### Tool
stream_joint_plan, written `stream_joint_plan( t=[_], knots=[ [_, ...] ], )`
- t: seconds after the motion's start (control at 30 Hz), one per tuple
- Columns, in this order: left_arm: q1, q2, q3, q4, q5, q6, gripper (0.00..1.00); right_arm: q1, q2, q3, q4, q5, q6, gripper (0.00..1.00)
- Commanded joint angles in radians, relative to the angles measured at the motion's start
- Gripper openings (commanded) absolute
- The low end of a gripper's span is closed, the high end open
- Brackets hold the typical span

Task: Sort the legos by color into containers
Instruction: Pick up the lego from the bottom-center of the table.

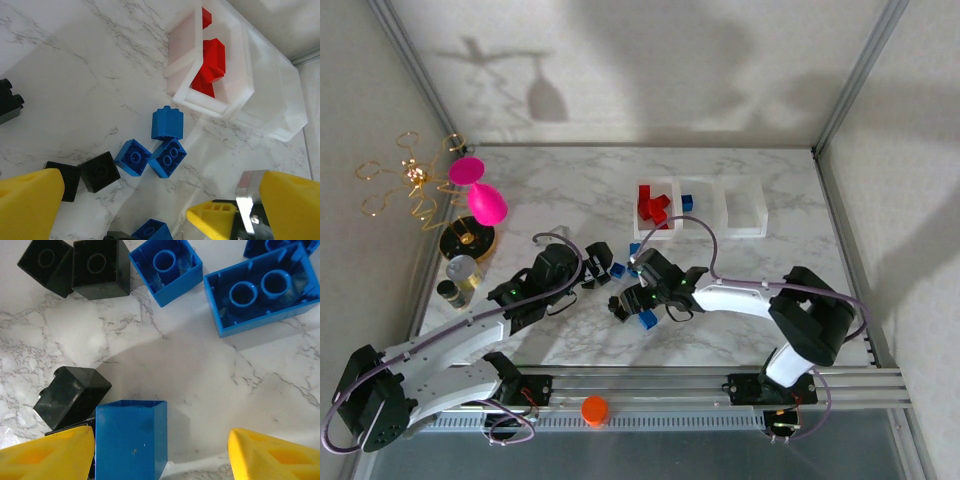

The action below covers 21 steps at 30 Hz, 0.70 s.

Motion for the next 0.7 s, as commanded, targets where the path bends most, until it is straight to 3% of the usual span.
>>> stream_joint_plan(
  t=[0.0,0.67],
  knots=[
    [0.002,-0.029,-0.011,-0.023,-0.032,-0.01,1.0,0.017,0.03,0.048,0.026,-0.015,-0.017,0.7],
    [0.003,-0.024,-0.013,-0.011,-0.029,0.0,1.0,0.02,0.086,0.058,-0.023,0.032,-0.01,0.54]
  ],
)
